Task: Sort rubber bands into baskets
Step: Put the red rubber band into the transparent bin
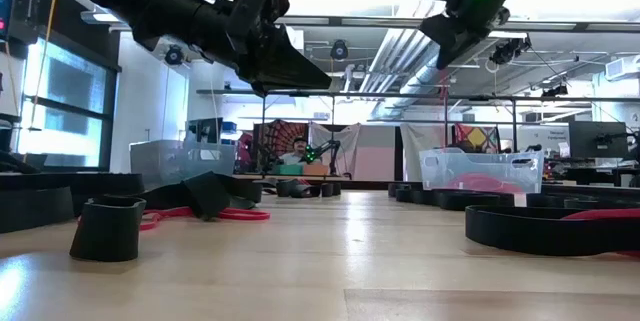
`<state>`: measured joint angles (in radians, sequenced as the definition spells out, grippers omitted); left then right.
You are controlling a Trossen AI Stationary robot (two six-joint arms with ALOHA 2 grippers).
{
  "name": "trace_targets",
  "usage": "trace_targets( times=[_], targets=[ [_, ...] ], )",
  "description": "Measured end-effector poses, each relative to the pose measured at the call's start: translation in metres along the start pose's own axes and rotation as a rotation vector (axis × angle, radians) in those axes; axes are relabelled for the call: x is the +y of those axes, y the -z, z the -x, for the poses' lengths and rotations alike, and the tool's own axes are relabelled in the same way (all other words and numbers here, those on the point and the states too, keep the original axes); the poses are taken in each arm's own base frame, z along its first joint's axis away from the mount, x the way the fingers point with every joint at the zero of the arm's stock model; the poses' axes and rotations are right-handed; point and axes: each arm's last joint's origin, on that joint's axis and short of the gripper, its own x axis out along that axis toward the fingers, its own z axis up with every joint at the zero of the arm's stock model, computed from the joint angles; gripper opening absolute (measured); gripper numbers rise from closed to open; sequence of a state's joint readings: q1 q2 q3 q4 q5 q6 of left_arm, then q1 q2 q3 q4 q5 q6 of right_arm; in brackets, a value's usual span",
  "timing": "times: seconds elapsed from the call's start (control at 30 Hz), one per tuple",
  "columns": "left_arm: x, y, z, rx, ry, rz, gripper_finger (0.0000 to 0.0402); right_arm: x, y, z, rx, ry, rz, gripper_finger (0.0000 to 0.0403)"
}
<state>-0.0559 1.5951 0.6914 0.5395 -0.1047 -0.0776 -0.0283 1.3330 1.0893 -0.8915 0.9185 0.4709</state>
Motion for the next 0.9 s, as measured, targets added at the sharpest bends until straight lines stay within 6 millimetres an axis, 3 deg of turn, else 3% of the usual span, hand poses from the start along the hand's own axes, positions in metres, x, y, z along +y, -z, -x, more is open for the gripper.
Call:
trace_targets(
  times=[0.2, 0.47, 0.63, 0.9],
  targets=[
    [0.001, 0.003, 0.000, 0.026, -0.003, 0.015, 0.0000, -0.027, -0.001, -0.022, 0.061, 0.176, -0.011, 0.0000],
    [0.011, 0.003, -0.001, 0.035, -0.033, 0.051, 0.0000, -0.057, 0.010, -0.068, 0.161, 0.323, -0.035, 0.0000],
    [0.022, 0.007, -0.002, 0.107, -0.071, 0.066, 0.0000, -0.064, 0.026, -0.102, 0.194, 0.219, -0.093, 0.0000],
    [0.042, -0.011, -0.006, 0.245, -0.124, 0.024, 0.0000, -0.074, 0.056, -0.137, 0.196, 0.090, -0.202, 0.0000]
  ],
)
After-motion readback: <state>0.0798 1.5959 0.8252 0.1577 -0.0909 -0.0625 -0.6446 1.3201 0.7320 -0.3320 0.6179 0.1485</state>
